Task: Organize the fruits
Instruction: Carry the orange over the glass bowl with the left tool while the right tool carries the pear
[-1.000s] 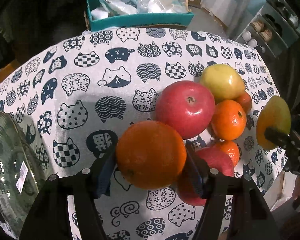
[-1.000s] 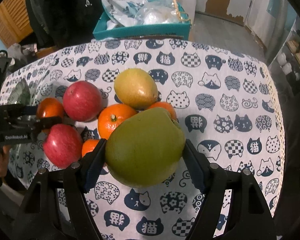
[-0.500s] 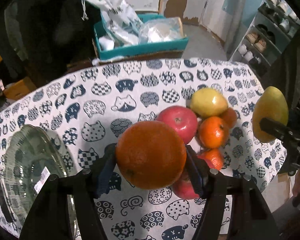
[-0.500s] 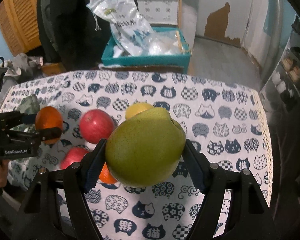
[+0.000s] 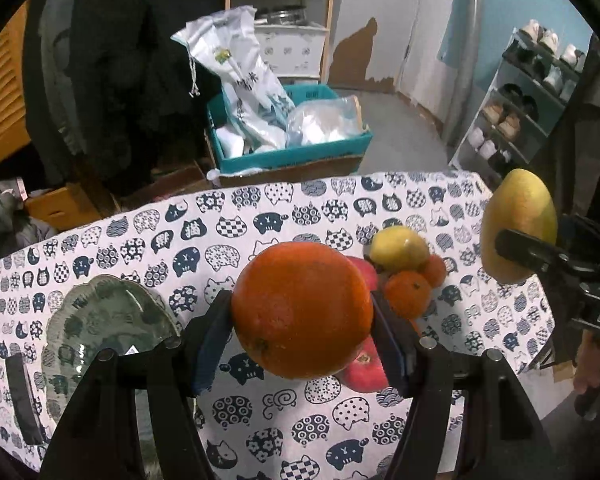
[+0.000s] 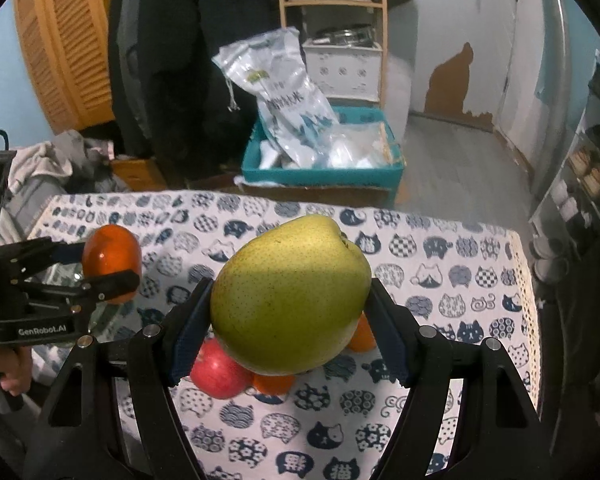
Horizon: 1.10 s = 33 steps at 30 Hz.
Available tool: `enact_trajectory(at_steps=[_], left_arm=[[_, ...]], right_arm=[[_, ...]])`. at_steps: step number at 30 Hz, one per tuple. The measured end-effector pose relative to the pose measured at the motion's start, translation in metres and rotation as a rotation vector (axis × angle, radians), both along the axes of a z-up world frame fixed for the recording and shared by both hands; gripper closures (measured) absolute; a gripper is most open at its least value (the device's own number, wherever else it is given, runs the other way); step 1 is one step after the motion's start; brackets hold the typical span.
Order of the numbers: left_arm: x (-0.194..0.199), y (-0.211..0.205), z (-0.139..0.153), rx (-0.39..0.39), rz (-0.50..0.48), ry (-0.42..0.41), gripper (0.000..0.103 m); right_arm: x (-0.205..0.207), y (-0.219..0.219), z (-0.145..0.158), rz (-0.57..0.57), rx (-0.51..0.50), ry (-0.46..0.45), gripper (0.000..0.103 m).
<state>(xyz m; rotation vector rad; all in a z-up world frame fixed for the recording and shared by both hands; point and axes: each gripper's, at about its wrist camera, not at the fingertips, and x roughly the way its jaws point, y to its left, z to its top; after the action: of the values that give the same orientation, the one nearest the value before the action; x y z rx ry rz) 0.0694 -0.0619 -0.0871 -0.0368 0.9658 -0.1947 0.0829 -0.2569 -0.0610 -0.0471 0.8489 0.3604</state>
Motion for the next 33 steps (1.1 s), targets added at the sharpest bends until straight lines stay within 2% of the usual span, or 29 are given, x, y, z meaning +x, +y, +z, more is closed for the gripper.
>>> enact_trajectory(at_steps=[12, 19, 33], left_arm=[[-0.022, 0.025, 0.041, -0.026, 0.024, -0.081, 0.035], [-0.033, 0.040, 0.055, -0.047, 0.035, -0.105, 0.035], [-0.049, 0.087, 0.058, -0.069, 0.111, -0.117, 0.035]], right_arm=[[-0.005, 0.014, 0.042, 0.015, 0.054, -0.062, 0.029], [-0.009, 0.034, 0.062, 0.052, 0.080, -0.104, 0.029], [-0.012, 0.089, 0.071, 0.151, 0.085, -0.114, 0.029]])
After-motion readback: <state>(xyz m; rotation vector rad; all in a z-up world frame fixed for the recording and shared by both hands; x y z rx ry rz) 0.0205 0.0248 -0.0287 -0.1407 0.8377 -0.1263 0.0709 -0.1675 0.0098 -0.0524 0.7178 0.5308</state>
